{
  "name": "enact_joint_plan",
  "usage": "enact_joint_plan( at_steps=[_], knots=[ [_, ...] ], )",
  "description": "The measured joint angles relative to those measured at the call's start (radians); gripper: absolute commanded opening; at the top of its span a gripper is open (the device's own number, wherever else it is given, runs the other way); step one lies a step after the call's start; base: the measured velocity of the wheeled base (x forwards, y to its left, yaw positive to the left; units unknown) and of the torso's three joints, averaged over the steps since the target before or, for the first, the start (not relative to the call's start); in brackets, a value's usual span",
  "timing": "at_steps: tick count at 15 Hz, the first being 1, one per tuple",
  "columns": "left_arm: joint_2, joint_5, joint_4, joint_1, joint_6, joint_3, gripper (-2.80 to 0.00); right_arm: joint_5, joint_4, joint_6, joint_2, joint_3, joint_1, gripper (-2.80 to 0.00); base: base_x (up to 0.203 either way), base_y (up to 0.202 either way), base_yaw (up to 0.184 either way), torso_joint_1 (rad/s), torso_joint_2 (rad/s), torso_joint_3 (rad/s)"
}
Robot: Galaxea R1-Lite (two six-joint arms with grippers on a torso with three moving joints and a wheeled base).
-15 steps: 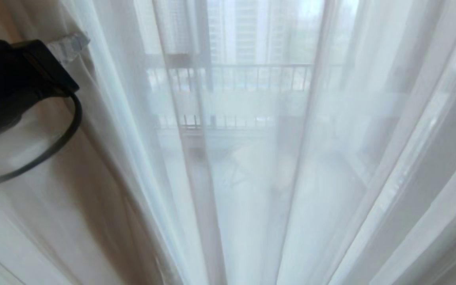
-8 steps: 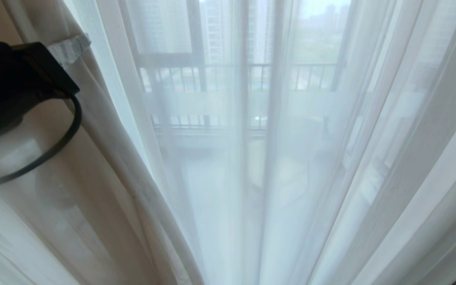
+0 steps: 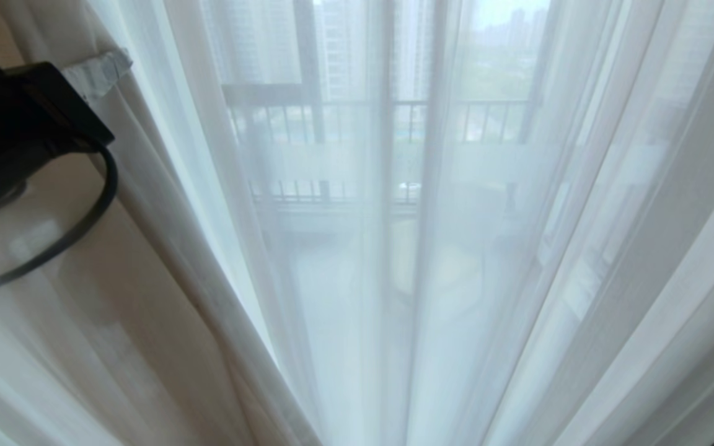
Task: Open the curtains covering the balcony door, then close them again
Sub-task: Close the inner curtains on both sides
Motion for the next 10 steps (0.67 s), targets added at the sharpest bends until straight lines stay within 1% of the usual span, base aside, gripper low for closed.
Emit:
enact_joint_plan(
  at_steps=[6, 8, 10],
  knots=[
    [-0.025, 0.001, 0.001, 0.001, 0.002, 0.015, -2.8, 0.001, 0.0, 0.0, 0.0, 0.0, 0.0, -2.8, 0.0, 0.0, 0.0, 0.0, 0.0, 0.0],
    [-0.034, 0.001, 0.001, 0.0, 0.019, 0.023, -2.8, 0.0, 0.0, 0.0, 0.0, 0.0, 0.0, -2.8, 0.0, 0.0, 0.0, 0.0, 0.0, 0.0],
    [-0.04, 0.001, 0.001, 0.0, 0.023, 0.025, -2.8, 0.0, 0.0, 0.0, 0.0, 0.0, 0.0, -2.8, 0.0, 0.0, 0.0, 0.0, 0.0, 0.0]
  ],
)
